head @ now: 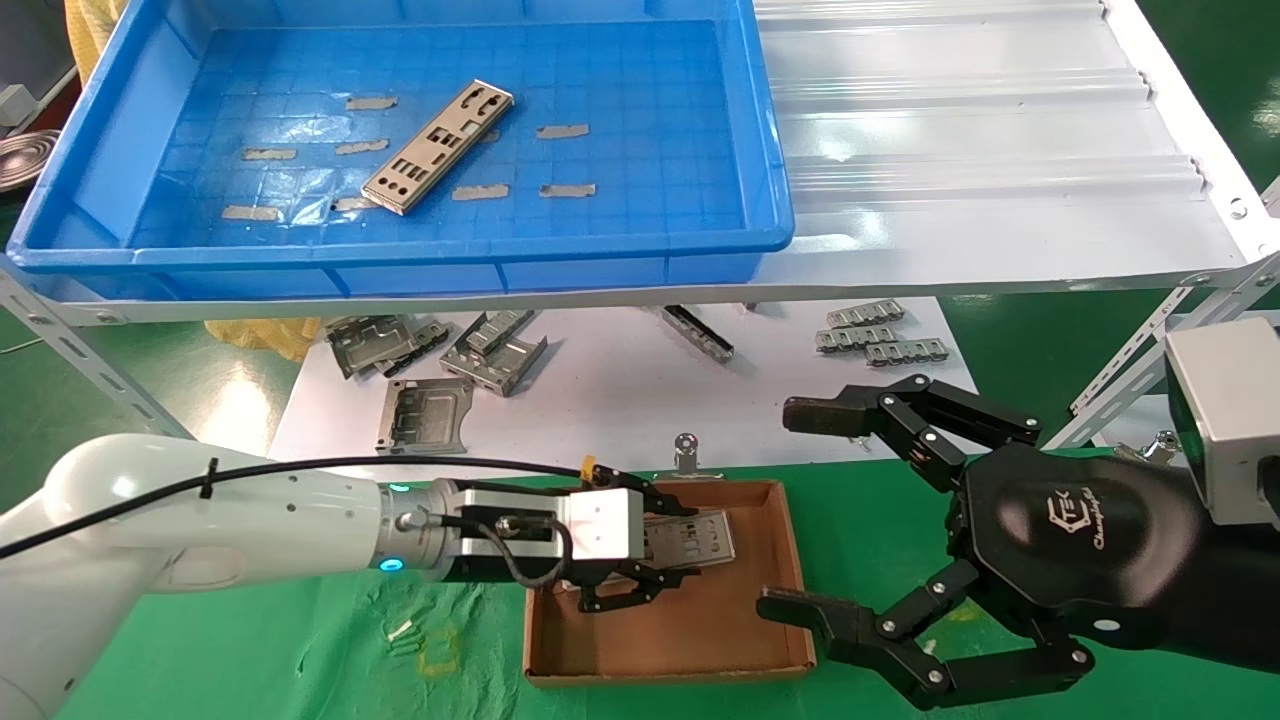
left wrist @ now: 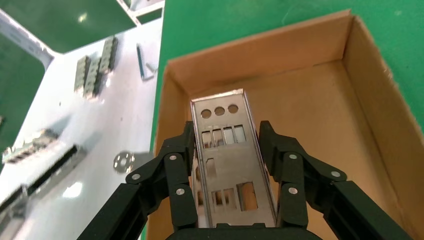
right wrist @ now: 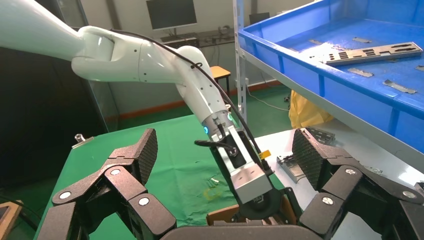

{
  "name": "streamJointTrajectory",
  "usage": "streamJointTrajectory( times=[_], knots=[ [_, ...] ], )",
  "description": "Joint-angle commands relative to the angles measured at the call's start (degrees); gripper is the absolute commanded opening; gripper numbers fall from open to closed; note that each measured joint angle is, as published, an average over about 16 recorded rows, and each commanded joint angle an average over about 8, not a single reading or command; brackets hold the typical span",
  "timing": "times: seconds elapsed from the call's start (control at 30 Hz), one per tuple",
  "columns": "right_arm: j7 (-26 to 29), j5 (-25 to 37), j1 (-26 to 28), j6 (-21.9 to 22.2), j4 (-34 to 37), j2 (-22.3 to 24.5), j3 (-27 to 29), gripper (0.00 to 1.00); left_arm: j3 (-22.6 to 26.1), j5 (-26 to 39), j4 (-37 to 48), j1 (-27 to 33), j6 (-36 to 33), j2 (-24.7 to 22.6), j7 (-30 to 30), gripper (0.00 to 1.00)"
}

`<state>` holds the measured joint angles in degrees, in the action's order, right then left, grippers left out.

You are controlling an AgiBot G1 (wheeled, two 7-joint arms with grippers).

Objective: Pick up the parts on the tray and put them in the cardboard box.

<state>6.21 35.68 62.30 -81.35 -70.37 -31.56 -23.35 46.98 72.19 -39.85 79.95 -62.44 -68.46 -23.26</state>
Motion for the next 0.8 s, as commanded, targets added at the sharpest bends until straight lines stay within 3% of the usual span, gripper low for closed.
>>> streamJointTrajectory(
  times=[0.03, 0.33, 0.67, 0.8],
  knots=[
    [0.00, 0.00, 0.00, 0.00, 0.00, 0.00, 0.00, 1.00, -0.25, -0.22, 0.16, -0.25, 0.27, -0.30, -1.58, 1.00],
    [0.00, 0.00, 0.00, 0.00, 0.00, 0.00, 0.00, 1.00, -1.67, -2.90, 0.45, -0.85, -1.76, 0.81, -2.73, 1.00],
    [0.00, -0.01, -0.01, 0.00, 0.01, 0.00, 0.00, 1.00, -4.76, -12.16, 3.91, -1.92, -10.11, 5.00, 8.33, 1.00],
    [0.00, -0.01, -0.01, 0.02, 0.01, 0.01, 0.00, 1.00, -5.30, -14.11, 5.39, -2.57, -11.09, 5.52, 10.12, 1.00]
  ],
)
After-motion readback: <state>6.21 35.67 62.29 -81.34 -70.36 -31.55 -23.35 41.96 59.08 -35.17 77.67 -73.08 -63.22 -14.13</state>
